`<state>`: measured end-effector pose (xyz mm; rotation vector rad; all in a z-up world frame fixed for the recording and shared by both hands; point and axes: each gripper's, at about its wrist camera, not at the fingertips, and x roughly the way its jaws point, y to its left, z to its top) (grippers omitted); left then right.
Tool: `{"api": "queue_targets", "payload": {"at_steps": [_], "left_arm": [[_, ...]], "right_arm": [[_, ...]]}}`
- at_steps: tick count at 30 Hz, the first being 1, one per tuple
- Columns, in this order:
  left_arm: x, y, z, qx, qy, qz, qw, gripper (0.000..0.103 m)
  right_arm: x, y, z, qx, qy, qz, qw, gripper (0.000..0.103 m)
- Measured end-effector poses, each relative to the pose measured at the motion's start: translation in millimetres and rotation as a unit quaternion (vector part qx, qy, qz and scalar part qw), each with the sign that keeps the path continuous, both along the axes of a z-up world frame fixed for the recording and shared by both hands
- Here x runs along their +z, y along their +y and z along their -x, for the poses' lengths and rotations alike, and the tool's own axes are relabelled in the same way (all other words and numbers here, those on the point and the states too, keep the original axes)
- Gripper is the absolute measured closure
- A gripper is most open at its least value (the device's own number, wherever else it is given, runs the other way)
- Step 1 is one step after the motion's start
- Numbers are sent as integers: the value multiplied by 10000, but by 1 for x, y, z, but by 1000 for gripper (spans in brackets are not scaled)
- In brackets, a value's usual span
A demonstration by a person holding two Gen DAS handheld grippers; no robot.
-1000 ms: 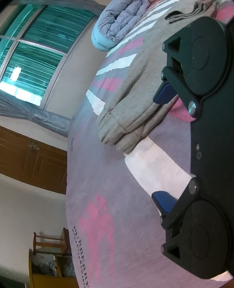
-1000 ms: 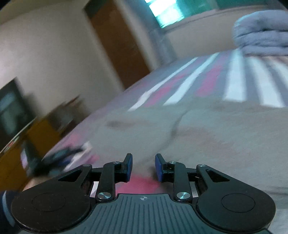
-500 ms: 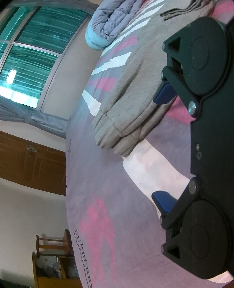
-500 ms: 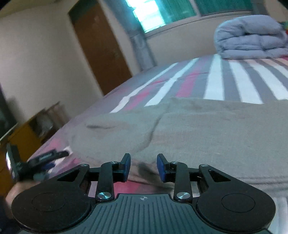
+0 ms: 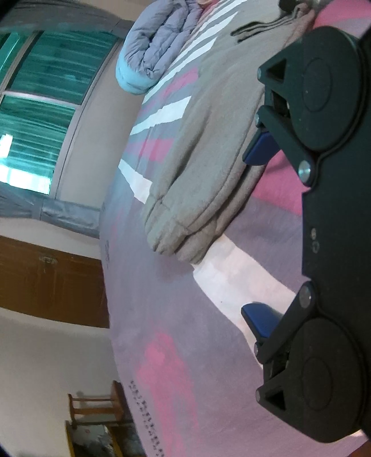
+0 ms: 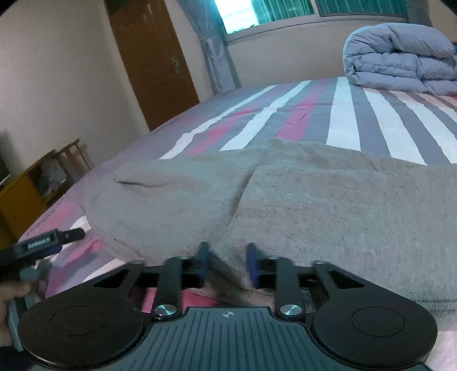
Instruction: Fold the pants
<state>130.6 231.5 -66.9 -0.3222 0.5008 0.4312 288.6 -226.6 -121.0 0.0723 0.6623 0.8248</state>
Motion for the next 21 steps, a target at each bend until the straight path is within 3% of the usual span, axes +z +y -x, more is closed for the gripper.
{"api": "queue_targets", "payload": {"at_steps": [6,9,11,15,17,19,21], "left_arm": [[0,-3,-1,-69,-4,-60,10000,6],[1,-8,-5,-221,2,-101,9997,6],[4,-14,-5,-450,-90,-183,9988,6],[2,-22,-11,-1082,-183,-83,9939,6],[-1,-27,-17,-1359,-93,-63,9907,6],[-5,-31,-23,-1531,13,-42,9882,6],[-9,-37,-28,-1592,147,-141,9870,6]], "right_arm": [[18,-14,16,220,-101,-376,9990,89],[1,-10,12,452,251,0,9987,88],[4,-14,9,492,245,-96,9984,86],[25,-35,-4,-112,26,-781,9969,83],[18,-33,-22,-529,248,-563,9967,83],[-3,-18,-43,-233,980,-220,9947,82],[10,-18,-43,-335,618,-310,9970,82]]}}
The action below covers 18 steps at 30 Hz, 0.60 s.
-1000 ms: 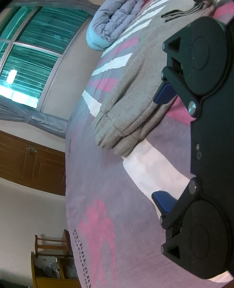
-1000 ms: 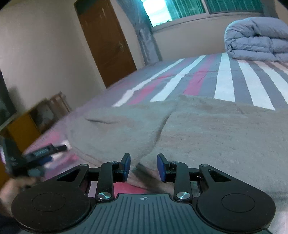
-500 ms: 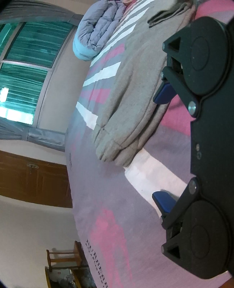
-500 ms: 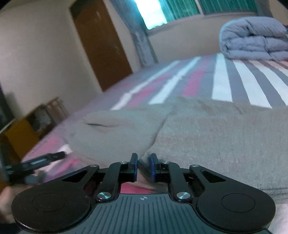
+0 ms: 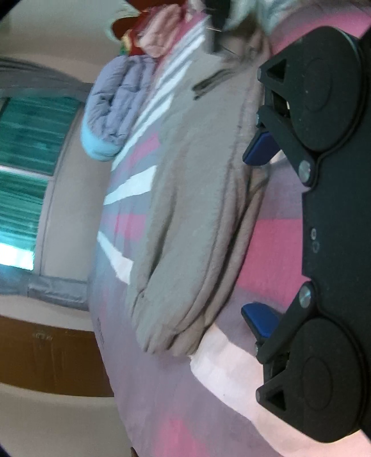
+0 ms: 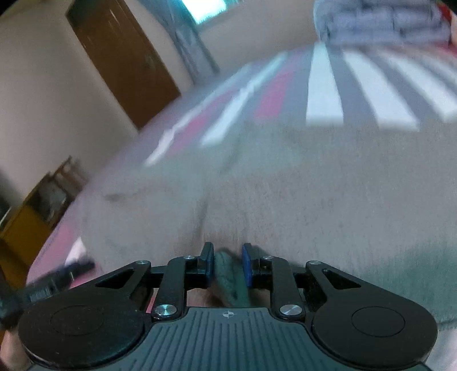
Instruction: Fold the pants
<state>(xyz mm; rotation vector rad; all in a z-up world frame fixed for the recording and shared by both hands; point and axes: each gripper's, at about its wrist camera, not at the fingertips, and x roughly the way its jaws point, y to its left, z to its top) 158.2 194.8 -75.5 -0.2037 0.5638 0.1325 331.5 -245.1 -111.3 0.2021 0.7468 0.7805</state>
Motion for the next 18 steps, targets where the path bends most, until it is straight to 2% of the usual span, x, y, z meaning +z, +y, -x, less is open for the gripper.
{"api": "queue_targets", "payload": {"at_steps": [2,3,4,6,8,11,14,16,18], "left_arm": [[-2,-2,-2,-54,44,-36,10000,6],[-3,-2,-2,-44,52,-10,10000,5],[-3,-1,-3,-34,55,34,10000,5],[-4,1,-5,3,62,88,9999,5],[-4,0,-5,21,73,72,9999,5],[-5,2,-5,32,78,105,9999,5],[-6,2,-5,20,72,75,9999,5],[-5,2,-3,12,75,82,9999,5],[-6,2,-5,42,85,100,9999,5]], "right_arm": [[13,-3,1,-277,-528,-221,9980,82],[15,-2,-3,-425,-618,-196,9970,81],[10,4,-13,-539,-508,23,9973,77],[-6,14,-33,-447,-81,492,9978,76],[2,5,-38,-423,-40,294,9987,75],[18,-27,-27,-751,-281,-77,9968,75],[28,-68,-25,-1194,-726,-84,9902,75],[28,-99,-44,-1745,-756,49,9817,75],[18,-129,-70,-2204,-460,339,9737,75]]}}
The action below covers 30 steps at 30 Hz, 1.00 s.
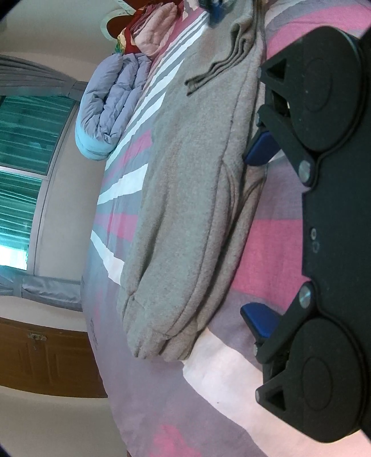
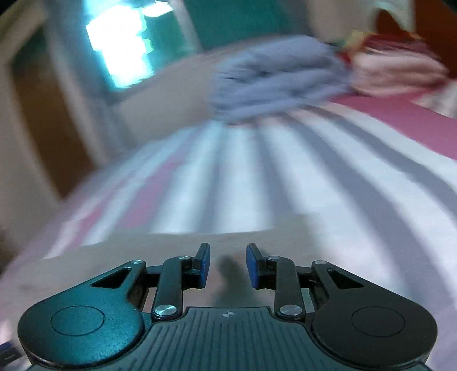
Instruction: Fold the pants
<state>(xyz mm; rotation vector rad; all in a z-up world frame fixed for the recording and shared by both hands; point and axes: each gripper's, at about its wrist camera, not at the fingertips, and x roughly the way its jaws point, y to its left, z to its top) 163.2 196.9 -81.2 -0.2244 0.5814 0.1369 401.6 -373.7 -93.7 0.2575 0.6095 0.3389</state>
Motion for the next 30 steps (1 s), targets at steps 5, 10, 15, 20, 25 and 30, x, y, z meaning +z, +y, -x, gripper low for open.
{"api": "queue_targets", "payload": {"at_steps": [5,10,15,20,25,30], "left_arm": [[-1,-4,-5,80,65,-75,9999,5],[1,-7,-4,88,37,-132,9999,5],[24,-20,15,286,-396,-528,9974,6],[47,-34,42,136,-290,92,9994,6],[58,-46,67,131,-707,-105,9974,6],[54,-40,57,231,-522,-88,9983,6]], "right_arm": [[18,-49,-12,137,239,-621,9977,73],[29,-79,50,18,-48,-1030,9947,63],[31,-19,96,853,-444,-346,9948,63],[36,66,141,2068,-819,190,9748,63],[13,130,170,2792,-917,741,9530,63],[-11,157,163,2673,-929,1325,9499,63]]}}
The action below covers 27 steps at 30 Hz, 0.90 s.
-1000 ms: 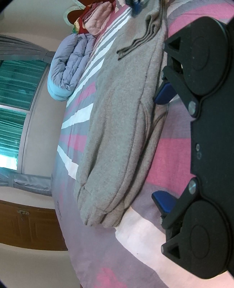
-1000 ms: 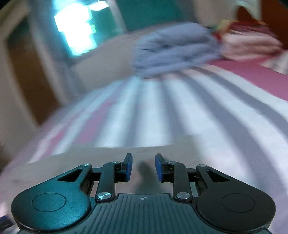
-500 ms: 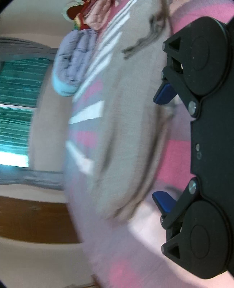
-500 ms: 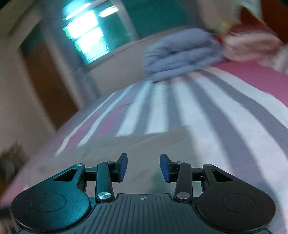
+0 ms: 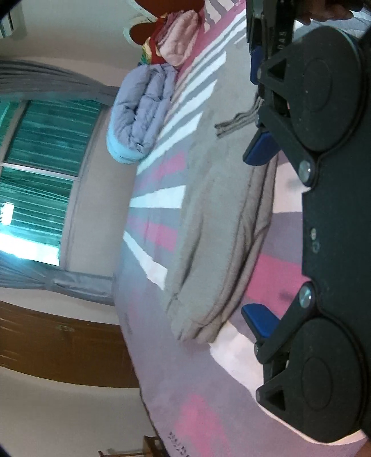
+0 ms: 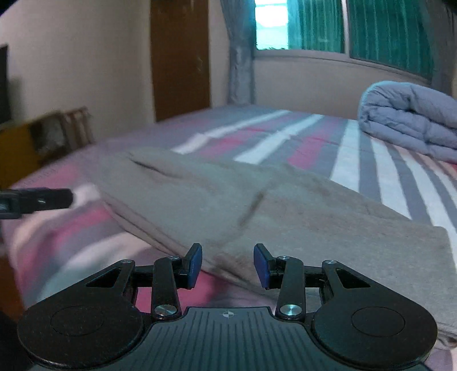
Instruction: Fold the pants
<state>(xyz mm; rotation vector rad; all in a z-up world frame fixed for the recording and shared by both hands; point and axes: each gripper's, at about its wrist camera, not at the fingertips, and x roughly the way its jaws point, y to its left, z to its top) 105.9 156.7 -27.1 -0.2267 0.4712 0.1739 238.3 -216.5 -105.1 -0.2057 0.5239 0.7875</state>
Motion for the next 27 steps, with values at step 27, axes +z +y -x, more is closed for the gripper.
{"api": "queue_targets", "payload": {"at_steps": [27], "left_arm": [[-8,-12,-12,-266,327,-138,9990,6]], "right_arm": [[-9,12,-16,-325,249,96,9991,90]]}}
